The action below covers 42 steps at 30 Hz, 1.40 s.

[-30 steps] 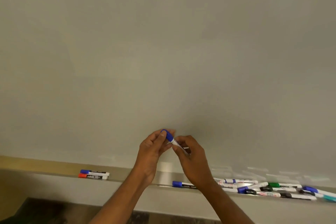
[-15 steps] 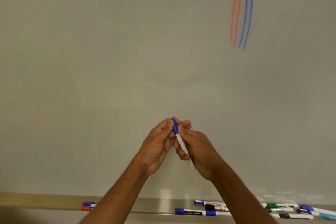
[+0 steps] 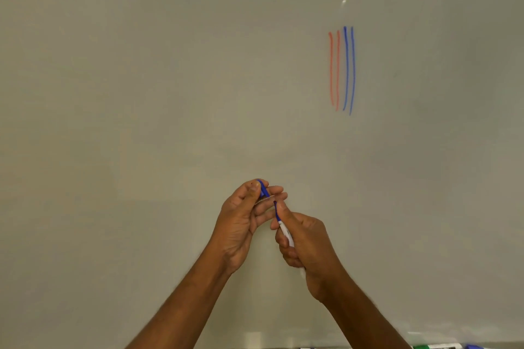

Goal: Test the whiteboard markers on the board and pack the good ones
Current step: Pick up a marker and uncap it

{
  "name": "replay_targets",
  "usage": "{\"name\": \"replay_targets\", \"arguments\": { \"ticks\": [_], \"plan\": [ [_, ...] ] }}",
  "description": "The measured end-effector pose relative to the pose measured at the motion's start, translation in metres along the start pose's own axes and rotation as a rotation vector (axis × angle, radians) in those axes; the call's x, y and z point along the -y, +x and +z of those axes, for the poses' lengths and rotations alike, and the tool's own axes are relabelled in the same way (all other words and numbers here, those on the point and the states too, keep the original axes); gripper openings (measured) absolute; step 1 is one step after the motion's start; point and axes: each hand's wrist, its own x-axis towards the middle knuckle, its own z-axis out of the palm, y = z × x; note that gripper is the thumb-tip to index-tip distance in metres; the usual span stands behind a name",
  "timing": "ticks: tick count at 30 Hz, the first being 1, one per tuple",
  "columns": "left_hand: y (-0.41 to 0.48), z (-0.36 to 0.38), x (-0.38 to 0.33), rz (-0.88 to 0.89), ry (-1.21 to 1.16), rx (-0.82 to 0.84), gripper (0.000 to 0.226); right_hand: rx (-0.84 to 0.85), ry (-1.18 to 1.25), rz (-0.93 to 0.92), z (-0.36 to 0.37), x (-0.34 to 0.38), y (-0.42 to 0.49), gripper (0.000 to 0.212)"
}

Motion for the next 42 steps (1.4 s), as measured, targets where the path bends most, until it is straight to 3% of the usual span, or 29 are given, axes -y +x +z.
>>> {"name": "replay_targets", "arguments": {
  "ticks": [5, 8, 13, 15, 18, 22, 26, 29, 42],
  "plan": [
    [0.006, 0.018, -0.007, 0.080, -0.001, -0.103, 0.029, 0.098, 0.108, -0.140, -0.019, 0.031, -0.006, 0.024],
    [0.011, 0.031, -0.013, 0.146, 0.048, -0.118, 0.026, 0.036, 0.107, -0.303, -0.031, 0.053, -0.009, 0.026],
    [0.026, 0.056, -0.027, 0.410, 0.314, -0.157, 0.021, 0.142, 0.641, -0.294, -0.054, 0.089, -0.003, 0.025],
    [0.033, 0.064, -0.032, 0.535, 0.431, -0.158, 0.018, 0.177, 0.749, -0.317, -0.064, 0.101, 0.000, 0.035],
    [0.048, 0.075, -0.040, 0.682, 0.519, -0.155, 0.022, 0.096, 0.640, -0.429, -0.074, 0.120, 0.003, 0.030],
    [0.074, 0.087, -0.045, 0.794, 0.624, -0.140, 0.038, -0.182, 0.243, -0.682, -0.081, 0.146, 0.010, 0.041],
    [0.102, 0.097, -0.050, 0.897, 0.758, -0.156, 0.047, -0.370, 0.012, -0.865, -0.085, 0.170, 0.020, 0.022],
    [0.121, 0.104, -0.052, 0.965, 0.851, -0.164, 0.049, -0.391, -0.042, -0.956, -0.087, 0.183, 0.028, 0.010],
    [0.168, 0.103, -0.047, 1.173, 1.042, -0.263, 0.053, -0.428, -0.299, -1.107, -0.104, 0.212, 0.091, 0.024]
  ]
}}
